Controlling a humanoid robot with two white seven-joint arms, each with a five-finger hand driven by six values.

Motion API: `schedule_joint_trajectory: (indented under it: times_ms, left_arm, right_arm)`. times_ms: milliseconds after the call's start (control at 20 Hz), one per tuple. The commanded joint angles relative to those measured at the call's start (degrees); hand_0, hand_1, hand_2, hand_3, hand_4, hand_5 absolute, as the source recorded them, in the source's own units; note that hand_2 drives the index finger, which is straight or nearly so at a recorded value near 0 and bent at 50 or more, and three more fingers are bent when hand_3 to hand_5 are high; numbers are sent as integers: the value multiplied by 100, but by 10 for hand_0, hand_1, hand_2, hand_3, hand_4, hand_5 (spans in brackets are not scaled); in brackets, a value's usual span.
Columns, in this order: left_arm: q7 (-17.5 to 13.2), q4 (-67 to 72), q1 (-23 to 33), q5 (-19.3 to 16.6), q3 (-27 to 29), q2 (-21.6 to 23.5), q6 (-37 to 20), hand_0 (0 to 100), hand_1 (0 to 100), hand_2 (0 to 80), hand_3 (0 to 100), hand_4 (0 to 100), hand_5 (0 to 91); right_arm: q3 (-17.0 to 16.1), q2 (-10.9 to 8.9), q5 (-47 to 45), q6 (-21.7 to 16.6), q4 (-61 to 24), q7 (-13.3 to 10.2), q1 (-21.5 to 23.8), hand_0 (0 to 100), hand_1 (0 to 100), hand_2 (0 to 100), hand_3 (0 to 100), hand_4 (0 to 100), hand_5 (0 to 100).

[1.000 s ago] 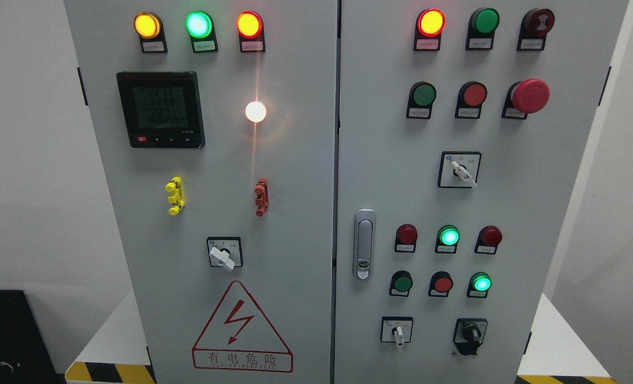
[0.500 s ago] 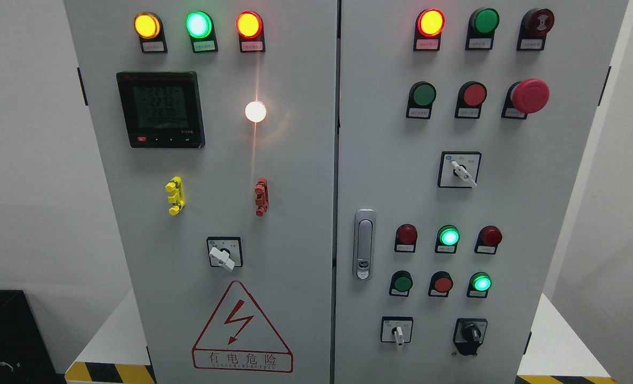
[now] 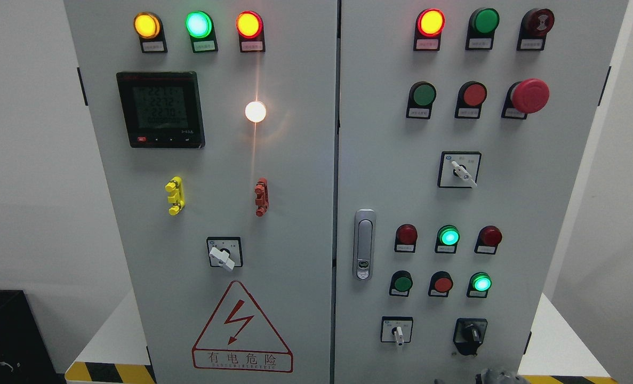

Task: Flip black knob to close circuit
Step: 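Raise the right hand up to the black rotary knob at the door bottom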

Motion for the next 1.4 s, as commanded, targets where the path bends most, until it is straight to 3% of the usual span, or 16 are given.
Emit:
schedule_joint_trajectory:
  times_ms: [0,300,550,700,1350]
  left_arm:
    - [-7,2,0,0,-6,0,-4,120,556,0,0,0,0]
    - [-7,2,0,0,3,0,-4,120,556,0,0,0,0]
    - [-7,2,0,0,3,0,-4,120,556,0,0,0,0]
    - [2,2,0,0,-6,0,-4,120,556,0,0,0,0]
    - [-7,2,0,0,-6,0,-4,120,556,0,0,0,0]
  right_arm:
    - [-182,-78,7,2,-140,91,-223,0,0,964,1000,1000,1000]
    - [-288,-183,16,2,-113,153,-364,0,0,965,1000,1000,1000]
    - [-305,-192,16,11,-140,162,-417,0,0,965,1000,1000,1000]
    - [-305,-174,24,11,-157,284,-434,0,0,965,1000,1000,1000]
    - [-297,-183,209,2,36,285,-523,0,0,966,1000,1000,1000]
